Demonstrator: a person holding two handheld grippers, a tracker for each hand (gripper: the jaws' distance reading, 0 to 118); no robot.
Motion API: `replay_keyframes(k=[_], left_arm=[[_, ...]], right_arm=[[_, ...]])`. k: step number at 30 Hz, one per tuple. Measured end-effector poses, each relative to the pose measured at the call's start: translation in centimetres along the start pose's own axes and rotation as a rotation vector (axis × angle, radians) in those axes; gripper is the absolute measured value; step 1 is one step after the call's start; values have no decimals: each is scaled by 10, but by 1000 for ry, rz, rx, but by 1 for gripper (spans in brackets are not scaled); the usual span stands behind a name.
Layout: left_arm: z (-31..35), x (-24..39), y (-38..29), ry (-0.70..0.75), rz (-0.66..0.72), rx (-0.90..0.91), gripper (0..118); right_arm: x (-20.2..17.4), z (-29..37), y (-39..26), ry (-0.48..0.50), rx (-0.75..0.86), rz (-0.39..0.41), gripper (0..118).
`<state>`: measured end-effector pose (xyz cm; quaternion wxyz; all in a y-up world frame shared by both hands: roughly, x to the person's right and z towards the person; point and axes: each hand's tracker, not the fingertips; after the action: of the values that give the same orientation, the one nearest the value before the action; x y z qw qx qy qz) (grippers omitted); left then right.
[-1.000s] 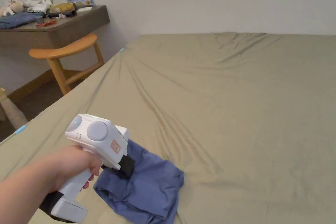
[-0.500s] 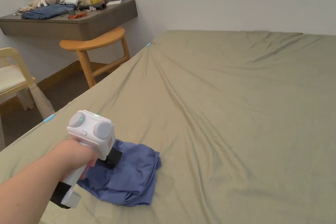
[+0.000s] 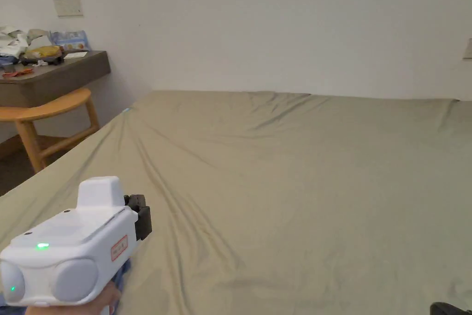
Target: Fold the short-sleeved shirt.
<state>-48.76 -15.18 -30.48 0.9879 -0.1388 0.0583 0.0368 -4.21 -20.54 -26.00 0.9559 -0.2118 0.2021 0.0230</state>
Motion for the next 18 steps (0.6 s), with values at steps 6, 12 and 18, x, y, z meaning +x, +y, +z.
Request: replay_keyframes(k=[6,12,18], left_arm=[[92,129,-30,-118,-87,252,0],[116,201,-75,-196,-238,324,0],[122,210,-94,-189,-191,302,0]], right_arm=[[24,53,-4,-123,143,-10,1],[32,77,-25,-369,211,85,1],[48,92,-56,-449,277,32,1]])
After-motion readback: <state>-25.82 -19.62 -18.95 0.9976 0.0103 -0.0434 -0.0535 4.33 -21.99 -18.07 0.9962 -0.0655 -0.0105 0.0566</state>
